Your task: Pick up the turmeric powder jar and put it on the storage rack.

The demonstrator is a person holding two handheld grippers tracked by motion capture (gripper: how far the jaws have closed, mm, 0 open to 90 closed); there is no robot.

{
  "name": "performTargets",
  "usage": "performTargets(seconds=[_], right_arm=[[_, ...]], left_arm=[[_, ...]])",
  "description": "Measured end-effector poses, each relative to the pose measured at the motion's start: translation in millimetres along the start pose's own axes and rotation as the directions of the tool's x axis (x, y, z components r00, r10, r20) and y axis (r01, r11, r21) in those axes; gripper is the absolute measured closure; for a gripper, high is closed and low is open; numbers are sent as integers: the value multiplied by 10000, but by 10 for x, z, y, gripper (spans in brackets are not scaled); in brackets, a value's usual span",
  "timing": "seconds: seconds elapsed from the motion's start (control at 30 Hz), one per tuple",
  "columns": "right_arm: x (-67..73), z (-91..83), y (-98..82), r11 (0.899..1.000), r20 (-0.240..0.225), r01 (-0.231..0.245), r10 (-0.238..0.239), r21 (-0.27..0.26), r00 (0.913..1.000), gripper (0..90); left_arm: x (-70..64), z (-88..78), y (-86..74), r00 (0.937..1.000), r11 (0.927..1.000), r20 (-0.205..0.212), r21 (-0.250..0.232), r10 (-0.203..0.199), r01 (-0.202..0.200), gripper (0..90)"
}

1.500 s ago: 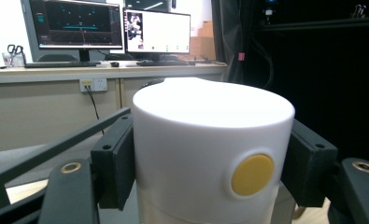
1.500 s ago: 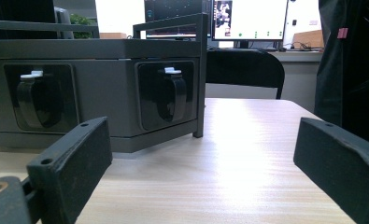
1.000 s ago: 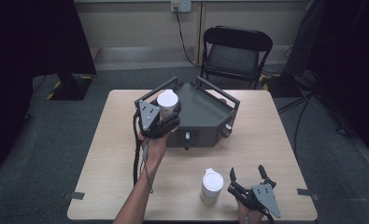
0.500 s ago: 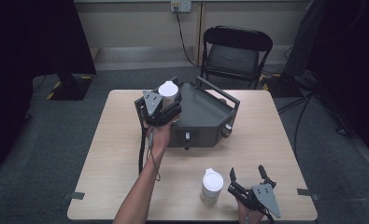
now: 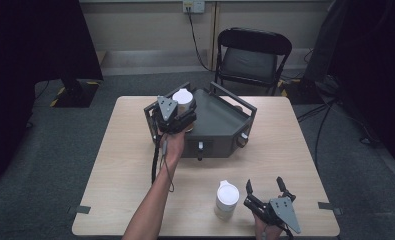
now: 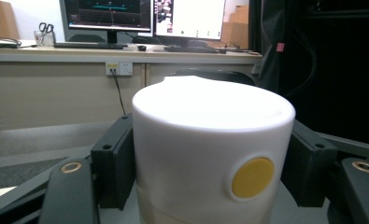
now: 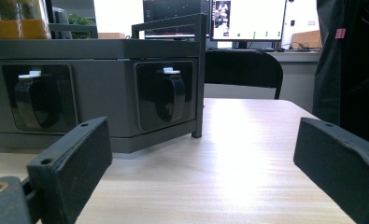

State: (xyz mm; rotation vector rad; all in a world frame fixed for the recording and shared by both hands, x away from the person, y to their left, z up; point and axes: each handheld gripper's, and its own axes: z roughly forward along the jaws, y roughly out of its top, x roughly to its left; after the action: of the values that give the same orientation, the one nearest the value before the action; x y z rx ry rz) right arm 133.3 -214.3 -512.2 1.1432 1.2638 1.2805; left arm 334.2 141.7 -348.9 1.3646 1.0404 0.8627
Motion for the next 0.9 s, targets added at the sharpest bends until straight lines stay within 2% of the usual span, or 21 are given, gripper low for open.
performTargets(seconds=[0.27, 0.73, 0.9], right_arm=[[0, 0, 1, 10000, 2, -3, 3, 4, 10000, 32], [1, 0, 0, 10000, 7, -1, 1, -1, 10000, 32], [3, 0, 0, 10000, 18, 0, 0, -2, 10000, 32]], left_arm=[[16, 2, -21, 9998, 9998, -46, 125, -181, 181, 303], [-1, -35, -81, 9998, 9998, 0, -46, 217, -217, 302], [9, -34, -46, 10000, 9999, 27, 112, 95, -96, 297]])
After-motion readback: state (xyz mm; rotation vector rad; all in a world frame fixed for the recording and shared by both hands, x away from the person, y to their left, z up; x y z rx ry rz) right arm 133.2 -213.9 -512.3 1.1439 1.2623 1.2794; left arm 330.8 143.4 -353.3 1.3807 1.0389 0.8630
